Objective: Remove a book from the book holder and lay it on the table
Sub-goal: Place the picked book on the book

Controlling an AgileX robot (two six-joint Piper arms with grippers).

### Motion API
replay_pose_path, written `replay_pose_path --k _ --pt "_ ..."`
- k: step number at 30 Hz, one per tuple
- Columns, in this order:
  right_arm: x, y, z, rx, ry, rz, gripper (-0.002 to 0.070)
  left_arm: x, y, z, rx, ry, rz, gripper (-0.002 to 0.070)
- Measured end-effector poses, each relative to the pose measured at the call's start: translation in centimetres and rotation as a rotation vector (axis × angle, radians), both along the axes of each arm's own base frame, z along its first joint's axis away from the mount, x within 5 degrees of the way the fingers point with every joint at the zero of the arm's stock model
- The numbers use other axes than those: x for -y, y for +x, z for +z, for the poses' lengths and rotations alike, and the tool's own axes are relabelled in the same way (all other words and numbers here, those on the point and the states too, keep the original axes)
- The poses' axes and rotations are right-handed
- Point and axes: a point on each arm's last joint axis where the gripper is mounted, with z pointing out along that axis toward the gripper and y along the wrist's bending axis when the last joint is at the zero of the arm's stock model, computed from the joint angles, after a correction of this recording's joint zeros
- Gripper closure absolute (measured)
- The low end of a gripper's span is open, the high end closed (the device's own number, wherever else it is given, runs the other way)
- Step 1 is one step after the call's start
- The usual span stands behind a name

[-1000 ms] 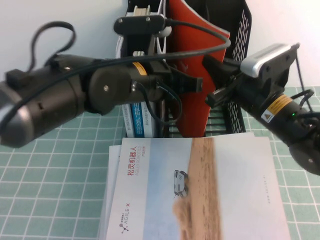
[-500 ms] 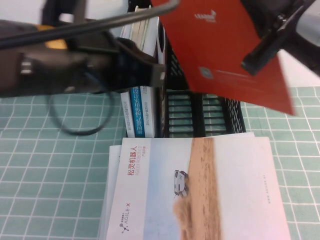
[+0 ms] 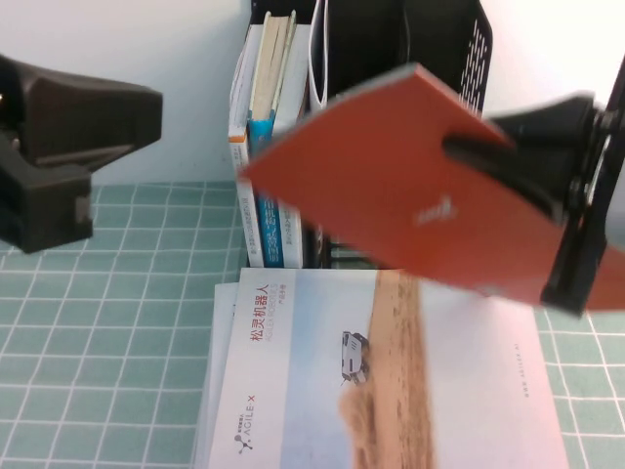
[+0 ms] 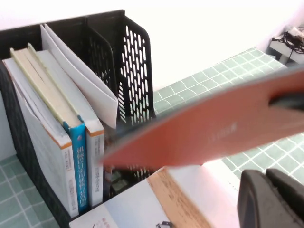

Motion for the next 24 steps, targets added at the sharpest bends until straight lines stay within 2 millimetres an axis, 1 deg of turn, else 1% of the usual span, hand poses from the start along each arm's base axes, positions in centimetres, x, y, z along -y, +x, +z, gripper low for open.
replay_pose_path --k 5,8,10,13,16,19,24 --pt "0.1 -0.6 -3.1 -0.119 -0.043 0.02 0.0663 -0.1 -0.2 -0.2 -0.003 0.029 -0.013 0.0678" --pt "0.0 -0.7 -4.7 -0.161 -0.077 0.011 0.0663 0.1 0.0 -1.0 -0.021 0.044 -0.015 0.0678" --pt "-0.6 -0.6 -5.5 -0.183 -0.095 0.015 0.0663 0.2 0.2 -1.6 -0.037 0.047 -0.015 0.0677" --pt "-1.9 -0.8 -6.4 -0.208 -0.11 0.049 0.0663 0.6 0.5 -2.6 -0.065 0.029 -0.022 0.0678" --pt "-3.7 -0.9 -7.5 -0.23 -0.126 0.08 0.0663 1.0 0.9 -3.8 -0.084 -0.002 -0.019 0.0677" --pt "-5.4 -1.1 -8.9 -0.257 -0.161 0.104 0.0663 1.3 1.4 -5.0 -0.098 -0.029 -0.007 0.0677" --pt "-7.9 -1.7 -11.5 -0.294 -0.24 0.152 0.0663 1.7 2.3 -7.6 -0.119 -0.072 0.043 0.0677"
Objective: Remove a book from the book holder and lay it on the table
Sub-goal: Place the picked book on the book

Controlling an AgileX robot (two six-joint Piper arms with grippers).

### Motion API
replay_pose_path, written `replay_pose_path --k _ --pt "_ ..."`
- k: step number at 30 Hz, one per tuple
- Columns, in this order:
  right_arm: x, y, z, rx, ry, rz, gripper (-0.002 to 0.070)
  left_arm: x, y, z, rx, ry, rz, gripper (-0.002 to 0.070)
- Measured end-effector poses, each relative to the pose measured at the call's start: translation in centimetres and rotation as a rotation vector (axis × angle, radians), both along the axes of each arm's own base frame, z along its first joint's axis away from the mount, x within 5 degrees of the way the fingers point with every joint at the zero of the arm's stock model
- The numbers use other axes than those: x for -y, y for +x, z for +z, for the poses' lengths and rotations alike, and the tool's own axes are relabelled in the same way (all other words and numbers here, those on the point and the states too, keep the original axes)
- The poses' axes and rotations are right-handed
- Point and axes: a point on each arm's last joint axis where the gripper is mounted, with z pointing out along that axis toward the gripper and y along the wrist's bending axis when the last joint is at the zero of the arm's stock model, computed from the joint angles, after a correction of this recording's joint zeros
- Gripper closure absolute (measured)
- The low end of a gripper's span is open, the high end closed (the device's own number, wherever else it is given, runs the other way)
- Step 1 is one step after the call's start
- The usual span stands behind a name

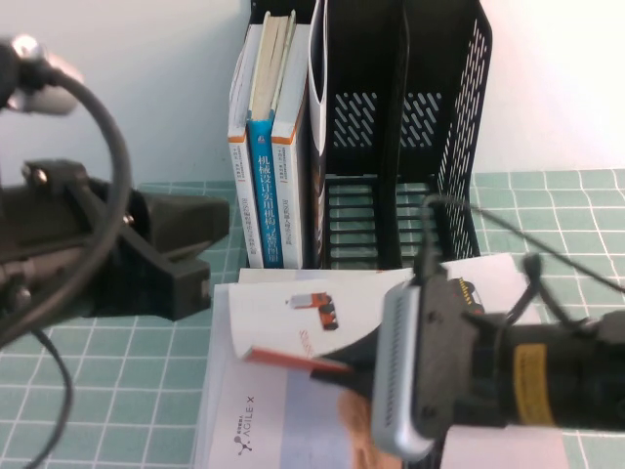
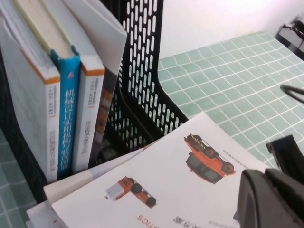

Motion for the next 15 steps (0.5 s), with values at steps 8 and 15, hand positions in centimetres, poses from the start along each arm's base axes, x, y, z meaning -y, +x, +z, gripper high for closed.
replay_pose_path --k 8,15 --pt "-2.3 -0.2 -3.8 -0.072 -0.079 0.048 0.0663 0.2 0.5 -3.5 -0.079 -0.004 0.04 0.0677" --pt "-3.0 0.4 -5.4 -0.194 -0.049 -0.036 0.0483 0.2 0.5 -3.8 -0.088 -0.001 0.04 0.0677"
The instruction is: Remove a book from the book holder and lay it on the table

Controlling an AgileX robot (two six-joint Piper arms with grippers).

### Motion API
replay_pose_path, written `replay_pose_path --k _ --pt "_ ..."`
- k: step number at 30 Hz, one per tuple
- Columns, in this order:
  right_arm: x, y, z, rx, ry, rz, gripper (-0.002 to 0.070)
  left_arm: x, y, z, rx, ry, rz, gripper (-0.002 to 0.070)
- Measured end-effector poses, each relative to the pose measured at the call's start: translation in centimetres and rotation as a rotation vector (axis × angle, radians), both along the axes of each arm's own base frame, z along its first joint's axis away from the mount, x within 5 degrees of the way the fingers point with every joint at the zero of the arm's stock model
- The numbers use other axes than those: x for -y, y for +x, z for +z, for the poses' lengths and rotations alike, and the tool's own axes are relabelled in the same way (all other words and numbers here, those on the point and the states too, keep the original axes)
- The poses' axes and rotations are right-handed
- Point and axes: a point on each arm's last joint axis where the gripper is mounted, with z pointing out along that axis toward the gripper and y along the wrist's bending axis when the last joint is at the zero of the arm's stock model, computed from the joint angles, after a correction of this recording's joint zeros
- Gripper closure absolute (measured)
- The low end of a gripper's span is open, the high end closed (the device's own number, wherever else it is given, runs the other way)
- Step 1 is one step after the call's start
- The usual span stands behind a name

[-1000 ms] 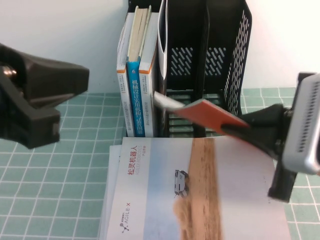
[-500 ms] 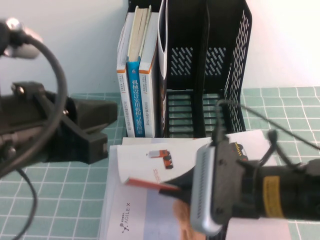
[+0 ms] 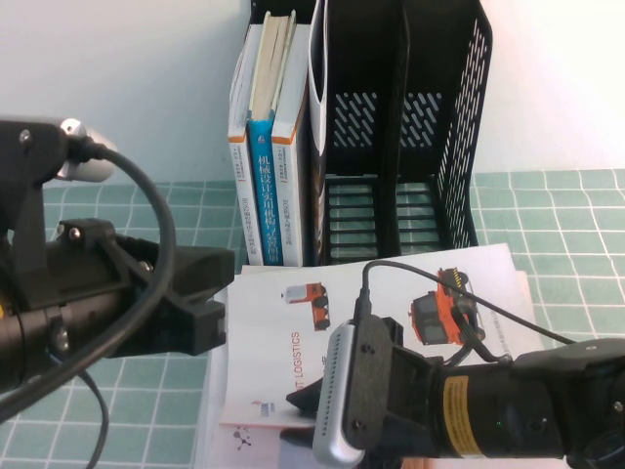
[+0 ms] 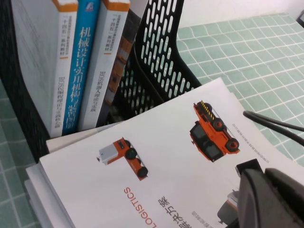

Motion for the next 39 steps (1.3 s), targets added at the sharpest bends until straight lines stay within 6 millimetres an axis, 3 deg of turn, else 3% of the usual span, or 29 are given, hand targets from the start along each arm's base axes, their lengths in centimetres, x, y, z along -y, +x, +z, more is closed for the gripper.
replay_pose_path --k 3,5,9,13,17,22,25,28,31,34,36,39 --pt "-0.2 -0.1 0.0 -0.046 0.03 -0.011 0.0327 0.0 0.0 0.0 0.0 0.0 0.0 0.0677" --pt "-0.4 -0.4 0.2 -0.087 0.071 0.003 0.0262 0.0 0.0 0.0 0.0 0.0 0.0 0.0678" --pt "-1.2 -1.8 1.5 -0.214 0.244 0.125 0.0218 0.0 -0.1 -0.1 -0.015 0.01 -0.006 0.0678" --pt "-1.4 -3.3 3.9 -0.228 0.406 0.287 0.0221 -0.4 -0.8 0.2 -0.009 0.008 -0.013 0.0678" --pt "-0.7 -3.3 7.5 -0.035 0.483 0.342 0.0325 -1.2 -1.9 1.2 0.038 -0.022 -0.013 0.0677" --pt "1.5 -1.0 12.7 0.298 0.346 0.077 0.0606 -2.6 -4.3 2.4 0.09 -0.062 -0.029 0.0677" --pt "4.2 -0.2 15.7 0.478 0.222 -0.151 0.0654 -3.2 -5.4 2.4 0.078 -0.034 -0.046 0.0677" --pt "7.7 0.6 17.4 0.569 0.079 -0.443 0.0668 -3.7 -6.0 1.8 0.04 0.034 -0.064 0.0678" --pt "11.9 0.5 17.2 0.509 -0.169 -0.728 0.0672 -4.0 -6.2 1.3 0.019 0.1 -0.069 0.0677" --pt "14.7 -1.0 15.3 0.32 -0.44 -0.818 0.0673 -4.4 -6.3 0.6 0.042 0.15 -0.067 0.0678" --pt "15.5 -2.5 13.9 0.196 -0.496 -0.793 0.0673 -4.6 -6.3 -0.1 0.078 0.149 -0.059 0.0678" --pt "16.4 -4.8 12.2 0.084 -0.43 -0.742 0.0673 -5.0 -6.5 -1.6 0.155 0.114 -0.033 0.0677"
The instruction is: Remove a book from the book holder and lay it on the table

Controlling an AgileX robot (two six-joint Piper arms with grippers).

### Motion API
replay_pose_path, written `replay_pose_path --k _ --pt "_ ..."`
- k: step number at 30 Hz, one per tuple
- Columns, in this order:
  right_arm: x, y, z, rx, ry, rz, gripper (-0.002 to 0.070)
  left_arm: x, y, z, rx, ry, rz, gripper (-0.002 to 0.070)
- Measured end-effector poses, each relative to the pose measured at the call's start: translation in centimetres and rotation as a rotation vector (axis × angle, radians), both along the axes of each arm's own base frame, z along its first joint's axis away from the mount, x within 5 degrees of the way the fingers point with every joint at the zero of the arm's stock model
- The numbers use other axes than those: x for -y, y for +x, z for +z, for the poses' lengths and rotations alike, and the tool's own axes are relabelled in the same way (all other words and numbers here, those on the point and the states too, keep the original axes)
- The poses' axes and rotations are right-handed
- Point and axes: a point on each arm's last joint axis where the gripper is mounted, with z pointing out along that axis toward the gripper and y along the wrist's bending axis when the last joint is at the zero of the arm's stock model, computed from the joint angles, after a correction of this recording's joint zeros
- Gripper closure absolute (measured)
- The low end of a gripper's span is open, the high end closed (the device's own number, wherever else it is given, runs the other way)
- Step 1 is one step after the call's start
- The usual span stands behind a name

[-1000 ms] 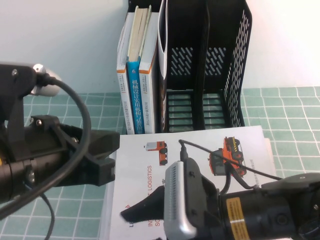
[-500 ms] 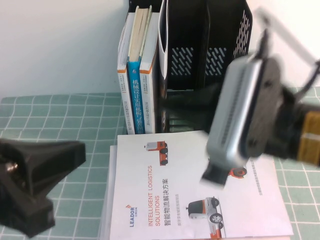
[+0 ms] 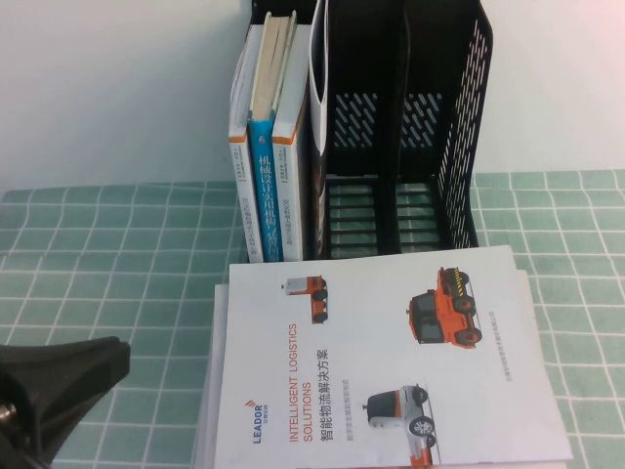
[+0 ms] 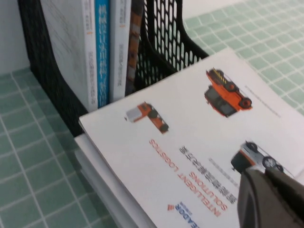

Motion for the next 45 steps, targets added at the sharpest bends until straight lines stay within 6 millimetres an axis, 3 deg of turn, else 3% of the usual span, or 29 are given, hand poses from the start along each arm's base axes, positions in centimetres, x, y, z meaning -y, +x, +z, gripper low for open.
replay_pose_path --k 10,16,23,40,45 --pt "4.4 -6.5 -4.7 0.124 0.419 0.053 0.0673 -1.8 -2.1 -4.6 0.21 -0.014 -0.003 0.0678" --pt "5.8 -8.5 -7.3 0.226 0.56 0.103 0.0675 -2.3 -2.8 -7.2 0.222 0.02 -0.014 0.0678" --pt "6.2 -9.2 -7.5 0.27 0.638 0.122 0.0676 -2.2 -2.9 -8.2 0.187 0.007 -0.016 0.0678" --pt "6.3 -9.2 -7.9 0.248 0.626 0.112 0.0677 -2.2 -2.9 -8.5 0.186 -0.008 -0.01 0.0678" --pt "6.3 -9.2 -7.9 0.247 0.625 0.111 0.0678 -3.6 -3.0 -9.0 0.278 0.032 0.127 0.0678"
